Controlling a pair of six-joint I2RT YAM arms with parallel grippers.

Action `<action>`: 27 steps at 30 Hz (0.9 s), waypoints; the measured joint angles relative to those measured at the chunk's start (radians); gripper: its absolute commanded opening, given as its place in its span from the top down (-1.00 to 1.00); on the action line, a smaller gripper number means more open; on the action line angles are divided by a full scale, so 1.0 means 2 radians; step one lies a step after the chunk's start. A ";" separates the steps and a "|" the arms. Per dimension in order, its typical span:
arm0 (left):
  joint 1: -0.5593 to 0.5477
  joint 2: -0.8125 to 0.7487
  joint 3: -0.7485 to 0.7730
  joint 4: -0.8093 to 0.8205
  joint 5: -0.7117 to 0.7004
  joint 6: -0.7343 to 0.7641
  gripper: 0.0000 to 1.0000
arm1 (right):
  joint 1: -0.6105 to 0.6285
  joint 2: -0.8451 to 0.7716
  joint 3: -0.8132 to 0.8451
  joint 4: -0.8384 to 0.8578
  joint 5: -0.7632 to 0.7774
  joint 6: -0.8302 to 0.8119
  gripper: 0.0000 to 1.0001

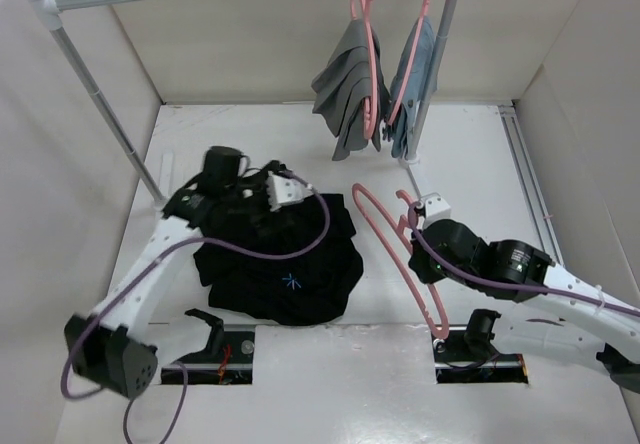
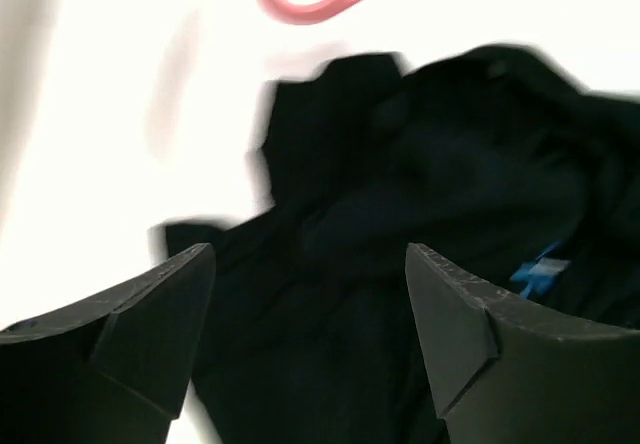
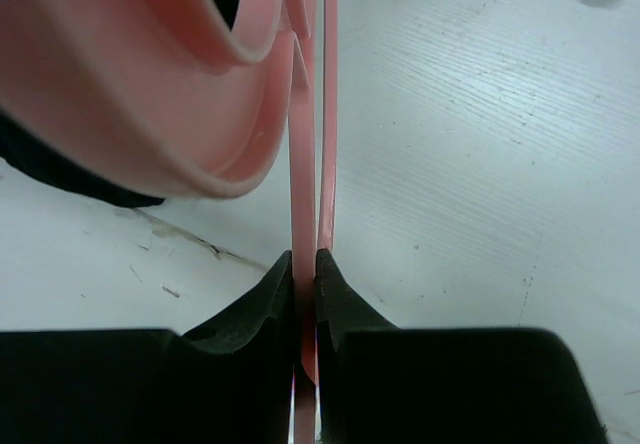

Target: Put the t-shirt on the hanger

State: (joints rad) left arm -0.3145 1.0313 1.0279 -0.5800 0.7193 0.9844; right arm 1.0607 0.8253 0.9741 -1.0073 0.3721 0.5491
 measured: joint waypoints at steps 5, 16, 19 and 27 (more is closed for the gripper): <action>-0.153 0.097 -0.022 0.064 -0.054 -0.102 -0.67 | 0.000 0.000 -0.005 0.002 -0.016 -0.003 1.00; -0.215 0.216 -0.029 0.118 -0.183 -0.174 -0.48 | 0.000 -0.019 -0.022 0.008 -0.030 -0.004 1.00; -0.224 0.233 -0.036 0.125 -0.198 -0.175 -0.23 | 0.000 -0.018 -0.025 0.010 -0.035 -0.006 1.00; -0.225 0.233 -0.045 0.131 -0.237 -0.183 1.00 | 0.000 -0.023 -0.031 0.018 -0.087 -0.036 1.00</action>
State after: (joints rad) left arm -0.7639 1.4963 0.9375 -0.3176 0.2443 0.6189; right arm 1.0607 0.7792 0.9131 -0.9714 0.1989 0.4770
